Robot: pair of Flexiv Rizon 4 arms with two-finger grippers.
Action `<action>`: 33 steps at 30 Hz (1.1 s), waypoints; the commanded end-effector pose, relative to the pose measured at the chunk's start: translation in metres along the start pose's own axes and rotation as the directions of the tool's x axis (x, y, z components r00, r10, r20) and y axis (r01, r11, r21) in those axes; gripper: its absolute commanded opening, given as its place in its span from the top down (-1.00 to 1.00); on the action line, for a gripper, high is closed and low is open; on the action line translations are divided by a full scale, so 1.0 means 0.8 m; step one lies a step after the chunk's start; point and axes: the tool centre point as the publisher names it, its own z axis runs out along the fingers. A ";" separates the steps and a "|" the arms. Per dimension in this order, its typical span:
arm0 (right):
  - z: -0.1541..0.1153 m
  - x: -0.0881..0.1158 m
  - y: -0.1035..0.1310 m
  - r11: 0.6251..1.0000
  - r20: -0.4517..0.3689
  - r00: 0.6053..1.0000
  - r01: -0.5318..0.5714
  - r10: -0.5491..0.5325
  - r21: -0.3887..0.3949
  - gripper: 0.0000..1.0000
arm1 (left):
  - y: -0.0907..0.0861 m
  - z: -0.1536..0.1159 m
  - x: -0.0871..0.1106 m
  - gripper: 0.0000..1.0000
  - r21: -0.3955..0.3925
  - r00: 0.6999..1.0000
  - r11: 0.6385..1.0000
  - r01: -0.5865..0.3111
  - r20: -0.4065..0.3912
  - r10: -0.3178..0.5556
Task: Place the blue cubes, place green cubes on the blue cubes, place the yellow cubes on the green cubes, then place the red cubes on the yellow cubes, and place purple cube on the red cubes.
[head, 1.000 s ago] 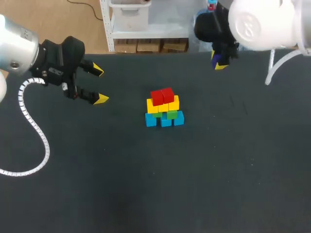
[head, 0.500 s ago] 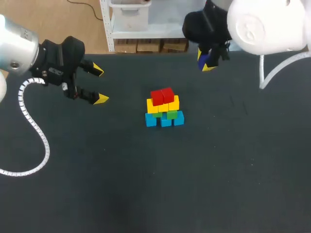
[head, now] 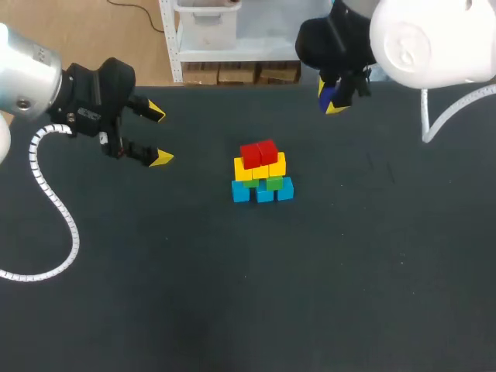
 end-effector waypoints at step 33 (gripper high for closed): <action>0.006 -0.100 -0.016 0.946 -0.020 0.961 0.266 -0.275 -0.184 1.00 | -0.001 0.000 0.003 -1.00 -0.002 1.000 1.000 -0.004 0.008 0.004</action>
